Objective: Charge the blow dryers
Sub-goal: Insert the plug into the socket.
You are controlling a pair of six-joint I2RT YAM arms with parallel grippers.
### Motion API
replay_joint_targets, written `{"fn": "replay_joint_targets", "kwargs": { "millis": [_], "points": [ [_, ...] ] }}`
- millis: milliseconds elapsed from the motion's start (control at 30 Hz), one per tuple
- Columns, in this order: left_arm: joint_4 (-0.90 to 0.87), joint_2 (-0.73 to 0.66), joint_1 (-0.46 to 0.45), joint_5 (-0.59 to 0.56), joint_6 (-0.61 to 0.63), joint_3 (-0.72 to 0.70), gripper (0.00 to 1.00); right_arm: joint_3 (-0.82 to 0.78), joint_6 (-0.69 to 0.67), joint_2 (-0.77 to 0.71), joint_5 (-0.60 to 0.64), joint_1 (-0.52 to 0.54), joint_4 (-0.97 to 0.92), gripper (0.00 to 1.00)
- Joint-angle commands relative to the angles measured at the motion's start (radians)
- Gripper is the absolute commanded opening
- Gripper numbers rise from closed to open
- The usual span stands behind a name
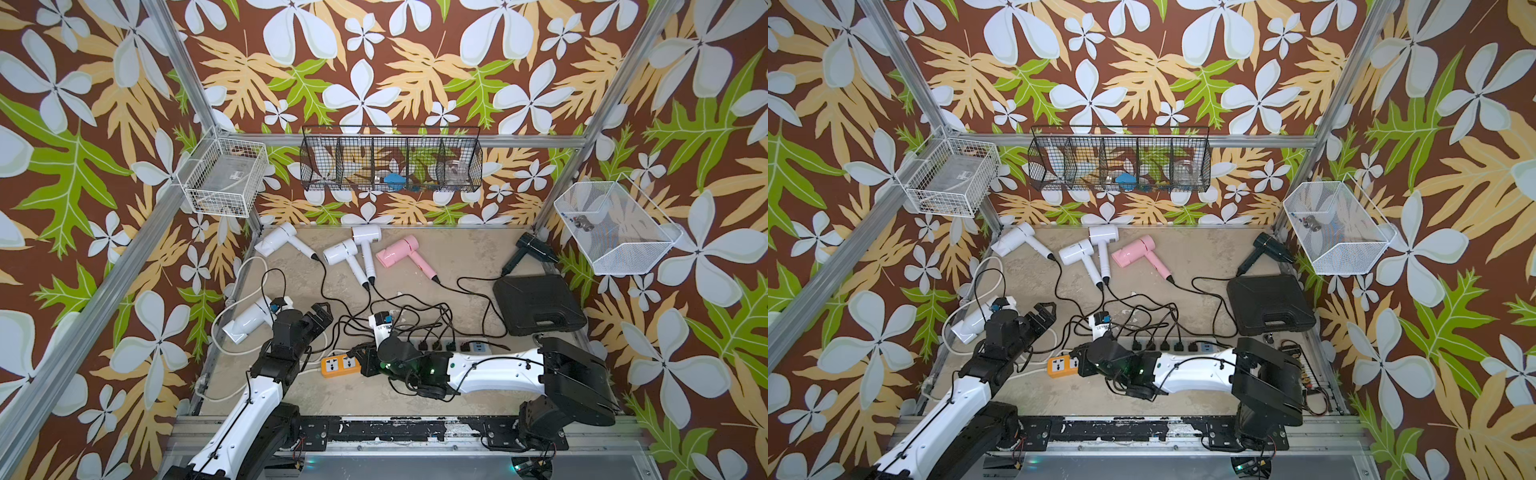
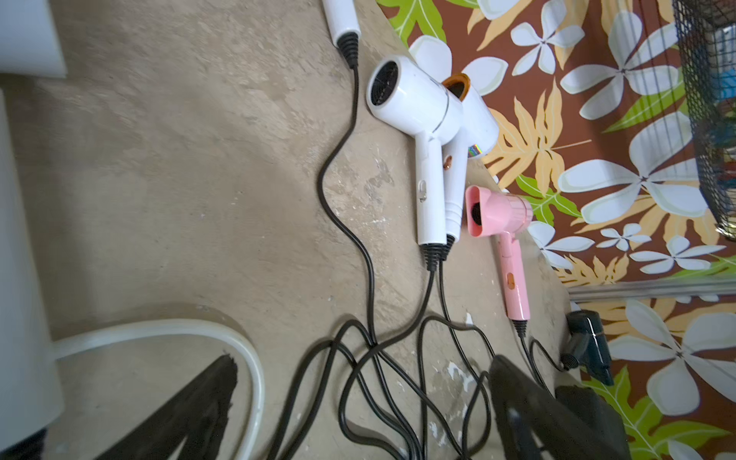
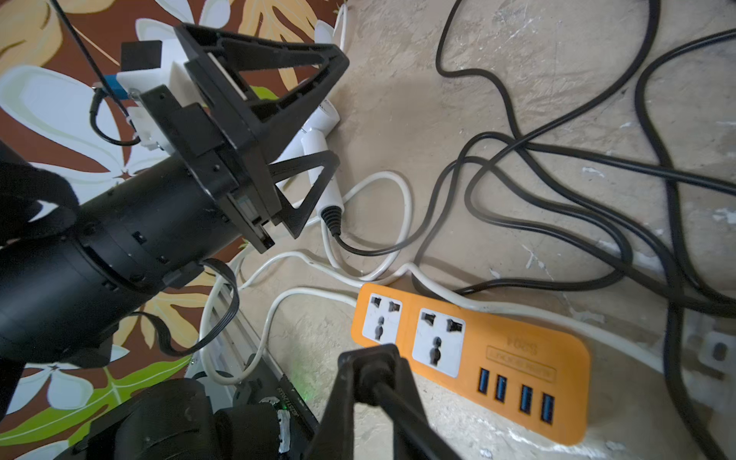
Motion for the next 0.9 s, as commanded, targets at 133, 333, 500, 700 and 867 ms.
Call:
{"fn": "replay_joint_targets", "kwargs": {
  "millis": [133,333,500,700,867],
  "points": [
    [0.104,0.111,0.006,-0.128,0.057,0.006,1.0,0.147,-0.017,0.099,0.125,0.026,-0.238,0.0],
    [0.084,0.107,0.006,-0.186,0.053,0.008,1.0,0.282,-0.023,0.208,0.192,0.055,-0.381,0.0],
    [0.064,0.098,0.007,-0.216,0.056,0.012,1.0,0.357,-0.021,0.266,0.234,0.066,-0.46,0.0],
    [0.06,0.097,0.006,-0.215,0.055,0.013,1.0,0.398,-0.029,0.291,0.268,0.069,-0.503,0.0],
    [0.059,0.089,0.006,-0.217,0.055,0.013,1.0,0.426,-0.035,0.311,0.289,0.069,-0.533,0.0]
  ]
}}
